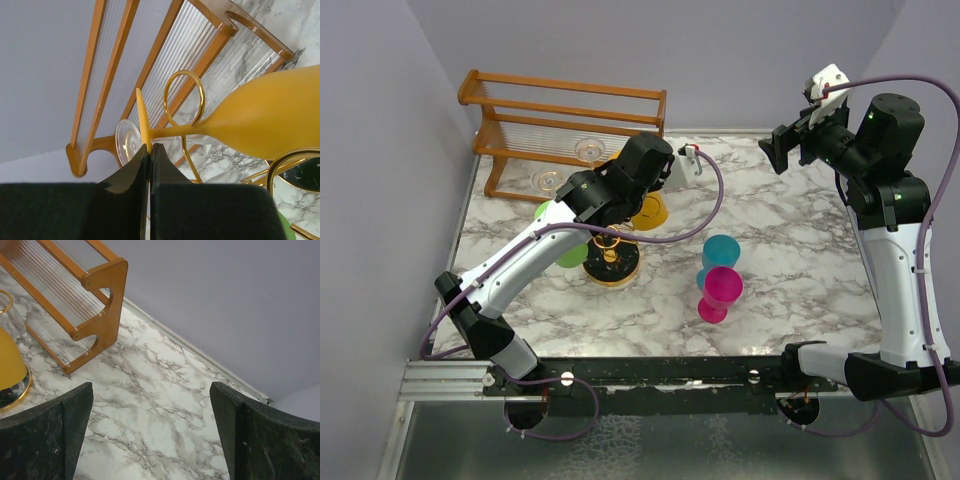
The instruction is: Place the wine glass upside down on the wine glass rack
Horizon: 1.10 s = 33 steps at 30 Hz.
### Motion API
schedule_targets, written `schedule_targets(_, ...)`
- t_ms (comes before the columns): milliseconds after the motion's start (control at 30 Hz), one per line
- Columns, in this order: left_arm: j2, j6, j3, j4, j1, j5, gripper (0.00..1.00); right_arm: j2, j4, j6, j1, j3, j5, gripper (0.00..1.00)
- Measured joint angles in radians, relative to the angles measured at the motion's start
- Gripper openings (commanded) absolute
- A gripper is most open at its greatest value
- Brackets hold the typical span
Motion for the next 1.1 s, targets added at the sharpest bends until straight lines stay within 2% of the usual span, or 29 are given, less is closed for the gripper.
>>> schedule_targets(500, 0.006, 0.029, 0.000, 0.025, 0.000, -0.033, 0.00, 0.000, 0.000, 0.000, 0.000, -0.004, -0.003, 1.00)
schedule_targets(1100, 0.023, 0.097, 0.000, 0.045, 0.004, 0.005, 0.00, 0.000, 0.001, 0.000, -0.005, -0.009, -0.006, 1.00)
